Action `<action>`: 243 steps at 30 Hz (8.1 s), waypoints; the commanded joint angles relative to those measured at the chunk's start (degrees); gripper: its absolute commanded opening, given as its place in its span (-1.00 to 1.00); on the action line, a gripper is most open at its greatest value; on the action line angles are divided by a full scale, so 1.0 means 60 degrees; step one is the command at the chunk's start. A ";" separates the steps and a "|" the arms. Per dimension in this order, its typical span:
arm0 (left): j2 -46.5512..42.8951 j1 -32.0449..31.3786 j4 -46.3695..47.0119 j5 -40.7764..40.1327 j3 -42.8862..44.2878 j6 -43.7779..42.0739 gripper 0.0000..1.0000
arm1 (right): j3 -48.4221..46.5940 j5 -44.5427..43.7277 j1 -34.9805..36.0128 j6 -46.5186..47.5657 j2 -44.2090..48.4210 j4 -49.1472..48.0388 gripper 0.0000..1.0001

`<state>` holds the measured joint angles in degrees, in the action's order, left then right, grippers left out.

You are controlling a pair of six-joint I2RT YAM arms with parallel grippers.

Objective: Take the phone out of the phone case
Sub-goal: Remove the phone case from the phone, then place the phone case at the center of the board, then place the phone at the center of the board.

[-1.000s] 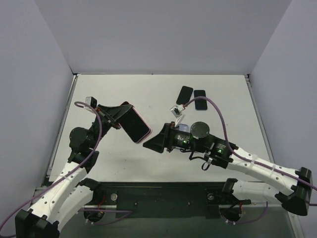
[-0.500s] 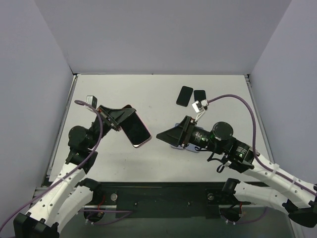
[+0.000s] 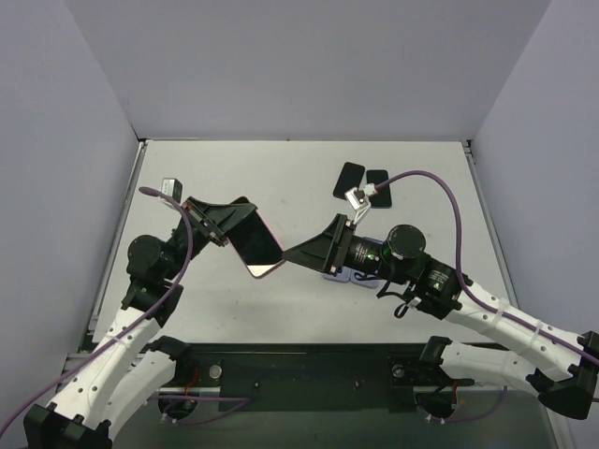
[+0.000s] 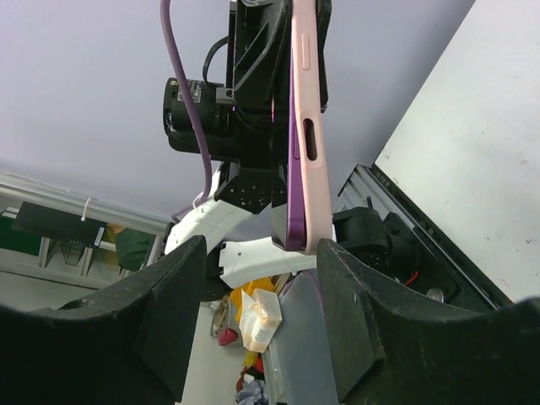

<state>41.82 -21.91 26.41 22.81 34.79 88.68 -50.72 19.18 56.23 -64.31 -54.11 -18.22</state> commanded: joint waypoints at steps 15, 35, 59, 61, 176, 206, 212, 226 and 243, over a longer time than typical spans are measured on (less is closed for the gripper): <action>-0.0306 0.0122 0.0711 -0.0168 0.0311 0.0146 -1.00 | -0.0453 0.0275 0.0311 -0.0253 -0.0577 -0.1388 -0.05; -0.0584 0.0210 0.0621 -0.0227 0.0194 0.0321 -1.00 | -0.0673 0.0011 0.0400 0.0172 -0.0738 -0.0875 -0.05; 0.0486 0.0195 -0.0270 0.2981 0.1980 -0.0717 -1.00 | -0.2036 0.2150 -0.0567 0.0365 -0.2700 -0.0419 -0.34; 0.0588 0.0195 -0.0315 0.3155 0.2068 -0.0733 -1.00 | -0.1962 0.2092 -0.0524 0.0028 -0.2920 -0.1005 -0.38; 0.8926 -0.1504 -0.1324 0.0389 0.0487 -0.5786 0.18 | -0.5488 -0.0443 -0.5782 0.2795 -1.0152 0.0459 -1.00; 0.1116 -0.1475 -0.6907 -0.0784 0.1102 -0.6314 0.64 | -0.8363 0.0539 -0.6910 0.2721 -1.3687 0.2054 -0.52; 0.1013 -0.1475 -0.6951 -0.0755 0.1175 -0.6255 0.64 | -0.8451 -0.0119 -0.6954 0.3189 -1.3585 0.2903 -0.28; 0.0823 -0.1490 -0.7053 -0.0696 0.1395 -0.6167 0.64 | -0.8480 -0.1293 -0.6969 0.4097 -1.3160 0.4354 -0.05; 0.0223 -0.1475 -0.7449 -0.1382 0.1922 -0.6402 0.65 | -0.6711 -0.1113 -0.6618 0.5562 -0.8730 0.5701 0.08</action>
<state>45.52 -31.00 -18.46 17.91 42.30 51.75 -96.42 16.58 15.59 -35.35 -123.00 10.17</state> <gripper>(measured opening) 0.822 0.527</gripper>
